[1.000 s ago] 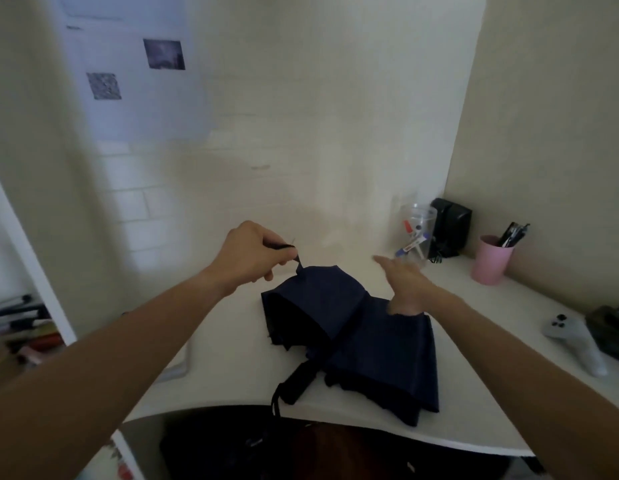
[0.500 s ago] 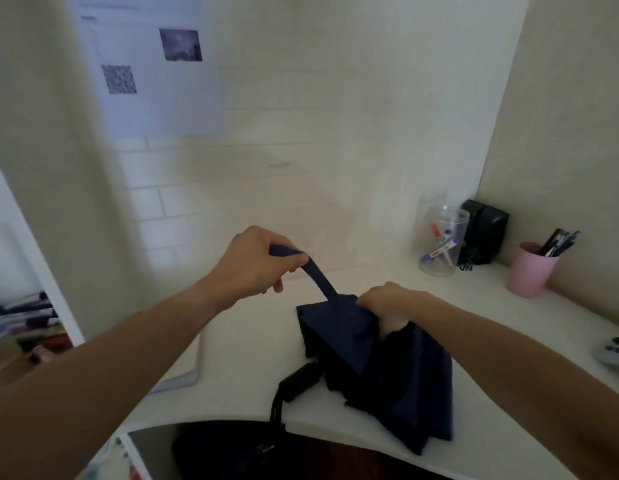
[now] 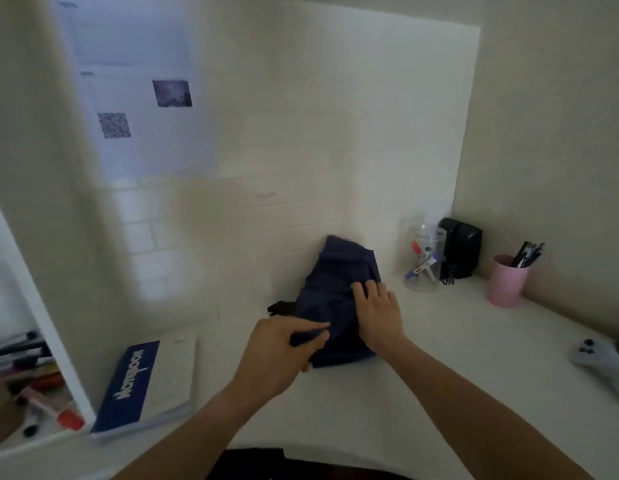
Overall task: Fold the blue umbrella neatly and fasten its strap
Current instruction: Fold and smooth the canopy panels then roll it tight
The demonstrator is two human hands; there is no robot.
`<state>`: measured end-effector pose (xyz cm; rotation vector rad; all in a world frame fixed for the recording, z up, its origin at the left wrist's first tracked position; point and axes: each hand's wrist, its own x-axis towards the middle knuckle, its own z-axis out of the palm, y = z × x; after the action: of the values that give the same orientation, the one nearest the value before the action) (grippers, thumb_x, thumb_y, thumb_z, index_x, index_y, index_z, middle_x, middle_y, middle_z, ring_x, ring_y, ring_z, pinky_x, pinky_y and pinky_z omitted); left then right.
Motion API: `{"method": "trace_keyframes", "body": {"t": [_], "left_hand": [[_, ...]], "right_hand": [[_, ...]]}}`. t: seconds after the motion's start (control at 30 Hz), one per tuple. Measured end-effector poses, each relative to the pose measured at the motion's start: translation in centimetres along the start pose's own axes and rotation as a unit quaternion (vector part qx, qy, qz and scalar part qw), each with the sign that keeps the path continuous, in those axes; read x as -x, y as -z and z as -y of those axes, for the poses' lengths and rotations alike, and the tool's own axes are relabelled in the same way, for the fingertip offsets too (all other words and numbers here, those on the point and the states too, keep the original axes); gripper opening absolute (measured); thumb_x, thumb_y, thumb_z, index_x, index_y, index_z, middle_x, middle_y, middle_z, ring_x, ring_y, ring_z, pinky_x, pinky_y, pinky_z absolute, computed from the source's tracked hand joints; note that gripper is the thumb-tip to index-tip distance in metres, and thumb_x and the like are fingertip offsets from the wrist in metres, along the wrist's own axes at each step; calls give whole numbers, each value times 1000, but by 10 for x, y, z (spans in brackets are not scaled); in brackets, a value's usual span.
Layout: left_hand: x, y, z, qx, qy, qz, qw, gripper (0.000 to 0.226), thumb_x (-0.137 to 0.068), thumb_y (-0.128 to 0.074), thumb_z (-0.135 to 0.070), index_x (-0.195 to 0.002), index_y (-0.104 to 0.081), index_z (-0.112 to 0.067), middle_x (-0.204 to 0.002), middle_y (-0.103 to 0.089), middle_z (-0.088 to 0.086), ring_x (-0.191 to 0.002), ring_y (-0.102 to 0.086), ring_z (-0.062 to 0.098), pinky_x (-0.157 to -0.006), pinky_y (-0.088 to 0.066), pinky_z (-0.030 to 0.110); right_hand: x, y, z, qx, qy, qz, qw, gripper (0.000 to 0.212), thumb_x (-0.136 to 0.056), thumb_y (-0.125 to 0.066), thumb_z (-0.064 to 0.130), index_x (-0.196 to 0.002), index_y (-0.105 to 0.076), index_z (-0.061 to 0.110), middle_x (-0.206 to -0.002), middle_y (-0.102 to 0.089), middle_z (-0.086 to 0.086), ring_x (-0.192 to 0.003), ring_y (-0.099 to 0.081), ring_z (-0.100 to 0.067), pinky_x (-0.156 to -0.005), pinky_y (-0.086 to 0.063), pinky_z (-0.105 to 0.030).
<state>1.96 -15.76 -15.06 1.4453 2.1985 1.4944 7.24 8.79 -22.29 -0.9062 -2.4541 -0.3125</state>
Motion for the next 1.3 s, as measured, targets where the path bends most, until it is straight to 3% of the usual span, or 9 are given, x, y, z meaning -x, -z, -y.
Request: {"method": "trace_keyframes", "body": {"t": [0.13, 0.27, 0.33, 0.53, 0.7, 0.8, 0.97, 1.1, 1.3], "left_hand": [[27, -6, 13, -68, -70, -36, 995, 18, -89, -78, -33, -106, -81, -35, -86, -78, -17, -68, -69, -5, -68, -59, 21], [66, -30, 25, -167, -166, 9, 972, 29, -87, -62, -48, -111, -78, -40, -98, -77, -18, -80, -70, 0, -72, -59, 24], [88, -41, 27, -193, -194, 81, 958, 29, -87, -63, -46, -113, -76, -41, -107, -73, -21, -83, -68, -1, -76, -58, 23], [124, -46, 18, 77, 120, 100, 985, 48, -86, -55, -72, -97, -75, -30, -95, -78, -9, -80, -74, 6, -80, -59, 24], [90, -67, 29, 375, 452, 80, 806, 54, -96, -65, -51, -114, -64, 0, -99, -80, 18, -92, -78, 29, -90, -61, 41], [75, -79, 29, 461, 468, 35, 753, 46, -92, -75, -37, -113, -63, 2, -106, -75, 25, -97, -74, 33, -78, -61, 38], [70, -89, 36, 442, 439, -43, 781, 26, -93, -71, 2, -117, -65, 7, -108, -72, 23, -92, -73, 32, -63, -64, 31], [78, -87, 49, 419, 409, -30, 810, 29, -92, -67, 12, -119, -62, 4, -114, -72, 22, -99, -74, 33, -70, -65, 28], [74, -85, 57, 395, 375, -2, 839, 46, -83, -73, 15, -121, -60, -7, -121, -69, 18, -97, -77, 33, -80, -64, 35]], "right_hand": [[51, 34, -7, -263, -156, 10, 952, 49, -78, -69, 17, -124, -54, 19, -116, -61, -9, -101, -57, -30, -82, -50, -41], [117, 92, 22, -647, -375, 235, 621, 43, -83, -77, 46, -107, -70, 11, -102, -76, -12, -91, -74, -27, -76, -60, -37], [144, 105, 32, -684, -360, 290, 564, 43, -82, -79, 43, -105, -74, 7, -100, -78, -13, -90, -76, -27, -71, -59, -33], [205, 116, 41, -702, -388, 229, 551, 13, -91, -70, 9, -95, -77, 0, -93, -78, -18, -86, -75, -26, -73, -60, -33], [226, 125, 37, -714, -406, 217, 527, 13, -90, -71, 10, -93, -78, -1, -89, -78, -20, -74, -73, -22, -74, -58, -33], [237, 126, 36, -702, -397, 222, 548, 16, -91, -70, 14, -93, -79, 2, -90, -78, -18, -79, -71, -23, -76, -55, -33], [256, 121, 33, -628, -373, 326, 600, 14, -91, -73, 15, -100, -76, 6, -90, -80, -11, -83, -76, -22, -81, -60, -35], [229, 108, 22, -572, -411, 189, 684, 23, -86, -78, 31, -101, -71, 15, -82, -79, -7, -75, -77, -19, -74, -64, -35], [162, 77, 36, -652, -447, 157, 592, 54, -80, -85, 24, -118, -51, 8, -108, -70, -20, -89, -73, -27, -62, -60, -29]]}}
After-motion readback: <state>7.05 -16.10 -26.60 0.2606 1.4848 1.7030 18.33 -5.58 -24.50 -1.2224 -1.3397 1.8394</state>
